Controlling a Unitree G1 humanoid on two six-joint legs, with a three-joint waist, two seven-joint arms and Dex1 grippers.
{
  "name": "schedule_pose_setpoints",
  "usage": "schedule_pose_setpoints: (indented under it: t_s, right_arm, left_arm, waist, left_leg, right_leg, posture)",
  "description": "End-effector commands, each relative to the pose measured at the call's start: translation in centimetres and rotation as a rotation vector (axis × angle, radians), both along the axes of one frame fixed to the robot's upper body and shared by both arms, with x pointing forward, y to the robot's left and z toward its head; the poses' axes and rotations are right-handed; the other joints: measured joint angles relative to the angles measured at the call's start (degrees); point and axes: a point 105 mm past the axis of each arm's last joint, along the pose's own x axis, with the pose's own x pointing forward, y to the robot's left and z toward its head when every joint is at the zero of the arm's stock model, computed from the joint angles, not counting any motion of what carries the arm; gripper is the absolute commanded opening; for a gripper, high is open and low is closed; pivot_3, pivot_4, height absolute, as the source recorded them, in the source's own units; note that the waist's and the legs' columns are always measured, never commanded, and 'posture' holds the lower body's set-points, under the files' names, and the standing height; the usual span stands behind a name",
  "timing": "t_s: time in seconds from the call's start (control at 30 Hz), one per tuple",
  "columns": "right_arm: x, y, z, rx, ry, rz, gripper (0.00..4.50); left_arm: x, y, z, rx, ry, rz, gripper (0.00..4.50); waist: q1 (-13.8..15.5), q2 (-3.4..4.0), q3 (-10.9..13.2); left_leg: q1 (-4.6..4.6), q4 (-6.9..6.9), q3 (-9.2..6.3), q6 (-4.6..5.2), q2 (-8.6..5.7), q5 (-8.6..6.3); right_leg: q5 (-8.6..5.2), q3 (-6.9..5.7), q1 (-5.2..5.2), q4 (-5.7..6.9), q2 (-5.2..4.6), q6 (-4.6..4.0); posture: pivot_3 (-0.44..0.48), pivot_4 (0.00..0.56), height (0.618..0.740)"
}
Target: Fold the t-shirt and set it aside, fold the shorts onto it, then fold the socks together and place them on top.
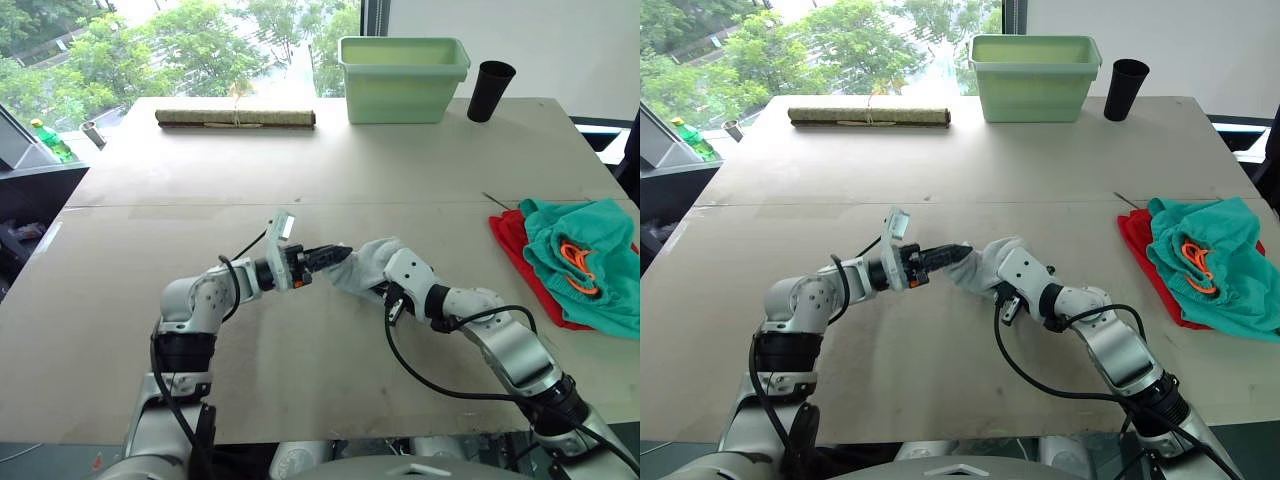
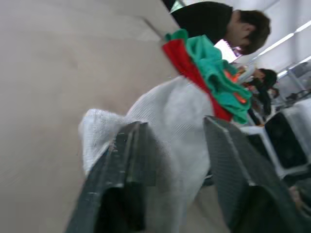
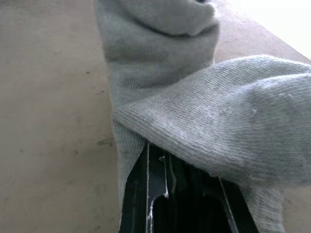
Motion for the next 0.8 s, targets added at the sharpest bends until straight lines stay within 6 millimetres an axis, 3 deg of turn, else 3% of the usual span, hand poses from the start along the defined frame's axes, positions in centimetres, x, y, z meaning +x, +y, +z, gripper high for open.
schedule_pose_setpoints:
  t_s: [0.03, 0.07, 0.17, 0.27, 0.3, 0.4, 0.43, 0.47, 0.53, 0.7, 0.8]
  right_arm:
    - [-0.3, -0.6, -1.6, -0.043, 0.053, -0.028, 0.00]
    - [-0.3, -0.6, -1.6, -0.042, 0.054, -0.030, 0.00]
    - [-0.4, -0.8, -1.6, -0.044, 0.055, -0.038, 0.00]
    - [-0.5, -1.0, -1.7, -0.043, 0.056, -0.047, 0.00]
    - [-0.5, -1.0, -1.7, -0.044, 0.057, -0.049, 0.00]
    - [-0.5, -1.0, -1.9, -0.046, 0.057, -0.049, 0.00]
    - [-0.5, -1.0, -1.9, -0.046, 0.057, -0.048, 0.00]
    - [-0.4, -1.0, -1.9, -0.047, 0.057, -0.046, 0.00]
    - [-0.4, -0.9, -1.9, -0.046, 0.055, -0.042, 0.00]
    - [-0.4, -0.7, -1.8, -0.043, 0.054, -0.032, 0.00]
    - [-0.4, -0.6, -1.8, -0.041, 0.055, -0.025, 0.00]
  left_arm:
    - [0.1, -0.5, 0.7, -0.023, -0.008, -0.035, 0.60]
    - [0.2, -0.6, 0.6, -0.014, -0.007, -0.037, 0.03]
    - [0.6, -0.2, 0.0, 0.046, -0.038, -0.016, 0.03]
    - [1.4, 1.3, 0.7, 0.046, -0.112, 0.063, 0.03]
    - [1.2, 2.0, 1.5, 0.007, -0.115, 0.069, 0.53]
    - [1.4, 3.6, 2.0, 0.027, -0.142, 0.136, 1.34]
    - [1.6, 3.9, 1.9, 0.045, -0.154, 0.163, 1.94]
    - [1.6, 4.2, 1.9, 0.070, -0.164, 0.172, 2.13]
    - [1.0, 4.4, 1.3, 0.171, -0.205, 0.156, 3.11]
    - [-0.6, 3.8, -0.7, 0.298, -0.217, 0.110, 3.11]
    - [-0.5, 4.2, -2.6, 0.348, -0.165, 0.168, 3.11]
  waist:
    - [-0.03, 0.00, 0.00]
    - [-0.02, 0.00, 0.00]
    - [0.00, 0.00, 0.00]
    - [0.04, 0.00, 0.00]
    - [0.04, 0.00, 0.00]
    - [0.00, 0.01, 0.01]
    - [0.00, 0.01, 0.01]
    - [0.07, 0.01, 0.01]
    - [0.07, 0.01, 0.01]
    - [0.07, 0.02, 0.01]
    - [0.05, 0.02, 0.01]
  left_leg:
    - [0.00, 0.00, 0.00, 0.00, 0.00, 0.00]
    - [0.00, -0.01, 0.00, -0.01, 0.00, 0.00]
    - [0.00, -0.01, 0.00, -0.01, 0.00, 0.00]
    - [-0.01, -0.01, -0.01, -0.01, 0.00, 0.00]
    - [-0.01, -0.01, -0.01, -0.01, 0.00, 0.00]
    - [-0.01, -0.01, -0.03, -0.01, 0.00, 0.00]
    - [-0.01, -0.02, -0.04, -0.01, 0.00, 0.00]
    - [-0.01, -0.03, -0.04, -0.01, 0.00, 0.00]
    - [-0.02, -0.03, -0.06, -0.01, -0.01, 0.00]
    - [-0.02, -0.04, -0.07, -0.02, -0.02, -0.01]
    - [-0.01, -0.05, -0.07, -0.01, -0.01, -0.01]
  right_leg:
    - [0.00, 0.00, 0.00, 0.00, 0.01, 0.00]
    - [0.00, 0.00, 0.00, 0.00, 0.02, 0.00]
    - [0.00, 0.01, 0.00, 0.00, 0.02, 0.00]
    - [0.00, 0.05, 0.00, 0.00, 0.01, -0.01]
    - [0.00, 0.11, 0.00, -0.01, -0.02, -0.01]
    - [0.00, 0.13, -0.01, -0.01, -0.02, -0.01]
    - [-0.01, 0.13, -0.01, -0.01, -0.03, -0.01]
    - [-0.01, 0.13, -0.01, -0.01, -0.03, -0.01]
    - [0.00, 0.13, 0.00, -0.03, -0.04, -0.01]
    - [-0.01, 0.15, 0.00, -0.03, -0.07, -0.02]
    - [-0.01, 0.16, 0.00, -0.03, -0.08, -0.02]
  posture:
    - [0.000, 0.150, 0.731]
    - [0.000, 0.150, 0.731]
    - [0.000, 0.150, 0.731]
    - [0.000, 0.150, 0.731]
    - [0.000, 0.150, 0.731]
    - [0.000, 0.150, 0.731]
    - [0.000, 0.150, 0.731]
    - [0.000, 0.150, 0.731]
    - [0.000, 0.150, 0.731]
    - [0.000, 0.150, 0.731]
    - [0.000, 0.150, 0.731]
